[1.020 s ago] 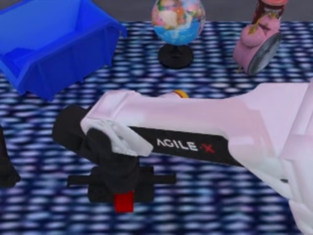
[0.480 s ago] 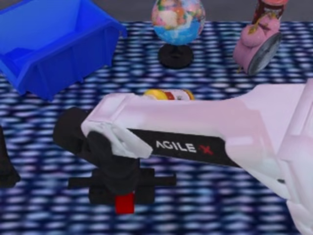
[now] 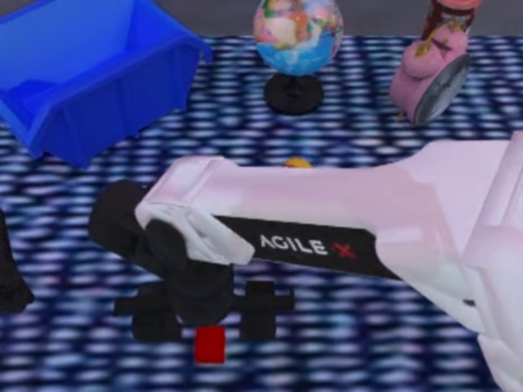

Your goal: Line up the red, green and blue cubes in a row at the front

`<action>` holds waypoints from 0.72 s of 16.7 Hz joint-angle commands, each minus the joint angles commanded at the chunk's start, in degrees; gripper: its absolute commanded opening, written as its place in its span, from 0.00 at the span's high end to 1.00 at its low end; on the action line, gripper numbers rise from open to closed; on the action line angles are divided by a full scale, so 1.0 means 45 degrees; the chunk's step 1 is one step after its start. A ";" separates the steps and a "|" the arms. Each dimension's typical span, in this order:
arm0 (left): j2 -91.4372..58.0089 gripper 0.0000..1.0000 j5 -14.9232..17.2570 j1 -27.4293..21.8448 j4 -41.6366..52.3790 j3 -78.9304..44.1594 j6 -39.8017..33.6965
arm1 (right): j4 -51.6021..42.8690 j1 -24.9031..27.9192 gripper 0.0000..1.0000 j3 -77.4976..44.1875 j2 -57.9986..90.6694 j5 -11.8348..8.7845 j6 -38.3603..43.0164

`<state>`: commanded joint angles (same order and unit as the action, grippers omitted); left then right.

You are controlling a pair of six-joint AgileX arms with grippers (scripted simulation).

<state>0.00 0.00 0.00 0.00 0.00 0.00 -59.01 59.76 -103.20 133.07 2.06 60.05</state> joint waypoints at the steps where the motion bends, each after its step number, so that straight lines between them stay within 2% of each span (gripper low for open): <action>1: 0.0000 0.00 0.0000 0.0000 0.0000 0.0000 0.0000 | 0.0000 0.0000 0.00 0.0000 0.0000 0.0000 0.0000; 12: 0.0000 0.00 0.0000 0.0000 0.0000 0.0000 0.0000 | -0.0522 0.0055 0.00 -0.0494 -0.0106 0.0004 -0.0004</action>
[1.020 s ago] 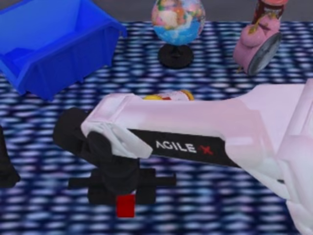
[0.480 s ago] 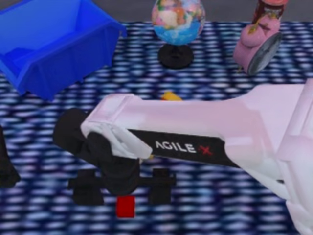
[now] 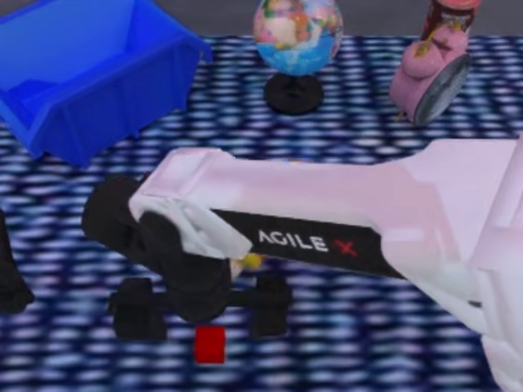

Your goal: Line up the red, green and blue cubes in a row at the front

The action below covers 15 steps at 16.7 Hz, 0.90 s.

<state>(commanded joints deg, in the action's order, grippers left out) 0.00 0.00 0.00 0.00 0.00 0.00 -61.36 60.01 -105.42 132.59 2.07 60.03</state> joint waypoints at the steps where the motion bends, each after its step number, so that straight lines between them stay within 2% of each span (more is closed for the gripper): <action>1: 0.0000 0.00 0.0000 0.0000 0.0000 0.0000 0.0000 | -0.0440 0.0015 0.00 -0.0335 -0.0099 -0.0004 0.0020; 6: 0.0000 0.00 0.0000 0.0000 0.0000 0.0000 0.0000 | -0.2509 0.0088 0.00 -0.1825 -0.0594 -0.0012 0.0046; 12: 0.0000 0.00 0.0000 0.0000 0.0000 0.0000 0.0000 | -0.2508 -0.0032 0.00 -0.1814 -0.0586 -0.0010 -0.0112; 15: 0.0000 0.00 0.0000 0.0000 0.0000 0.0000 0.0000 | -0.2377 -0.0478 0.00 -0.1573 -0.0693 -0.0014 -0.1311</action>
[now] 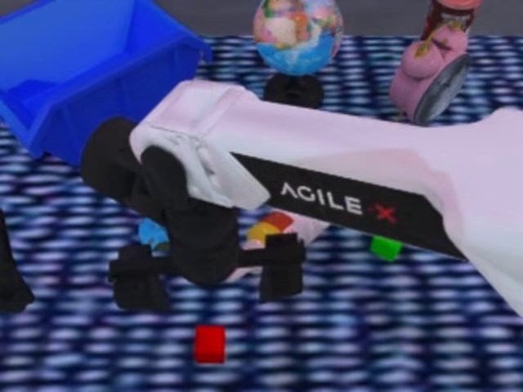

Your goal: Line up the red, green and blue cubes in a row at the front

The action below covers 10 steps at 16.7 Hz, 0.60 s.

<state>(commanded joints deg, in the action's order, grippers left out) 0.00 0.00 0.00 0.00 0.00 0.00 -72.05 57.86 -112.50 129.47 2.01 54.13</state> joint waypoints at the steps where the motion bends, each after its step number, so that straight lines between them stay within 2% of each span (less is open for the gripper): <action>1: 0.0000 0.00 0.0000 0.0000 0.0000 0.0000 0.0000 | 0.0069 -0.0250 0.00 0.0139 -0.0062 -0.0008 -0.0647; 5: 0.0000 0.00 0.0000 0.0000 0.0000 0.0000 0.0000 | 0.0431 -0.1658 0.00 0.1019 -0.0432 -0.0109 -0.4336; 10: 0.0000 0.00 0.0000 0.0000 0.0000 0.0000 0.0000 | 0.0954 -0.3867 0.00 0.2598 -0.1025 -0.0336 -1.0657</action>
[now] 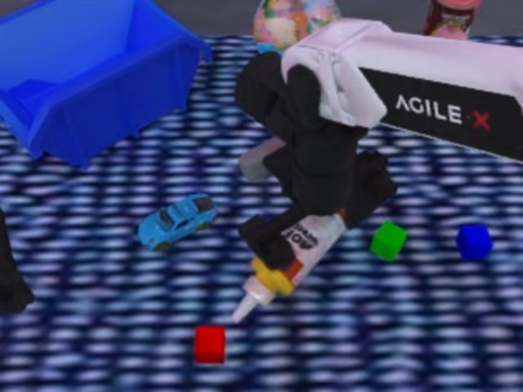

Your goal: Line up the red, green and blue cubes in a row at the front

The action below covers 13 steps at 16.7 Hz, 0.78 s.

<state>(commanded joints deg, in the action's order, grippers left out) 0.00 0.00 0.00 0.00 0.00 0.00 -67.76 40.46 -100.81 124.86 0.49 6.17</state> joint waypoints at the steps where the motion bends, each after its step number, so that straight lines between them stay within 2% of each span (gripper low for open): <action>1: 0.0000 0.00 0.0000 0.0000 0.0000 0.0000 0.0000 | 0.0121 -0.0447 0.00 0.0324 -0.0143 -0.0034 -0.1250; 4: 0.0000 0.00 0.0000 0.0000 0.0000 0.0000 0.0000 | 0.0509 -0.1672 0.00 0.1178 -0.0602 -0.0091 -0.4455; 7: 0.0000 0.00 0.0000 0.0000 0.0000 0.0000 0.0000 | 0.0898 -0.2603 0.00 0.1787 -0.1069 -0.0094 -0.6490; 10: 0.0000 0.00 0.0000 0.0000 0.0000 0.0000 0.0000 | 0.1120 -0.3038 0.00 0.2061 -0.1338 -0.0085 -0.7318; 13: 0.0000 0.00 0.0000 0.0000 0.0000 0.0000 0.0000 | 0.1124 -0.3045 0.00 0.2065 -0.1343 -0.0085 -0.7333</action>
<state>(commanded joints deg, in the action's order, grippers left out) 0.00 0.00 0.00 0.00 0.00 0.00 -62.70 26.75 -91.52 118.81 0.11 -26.82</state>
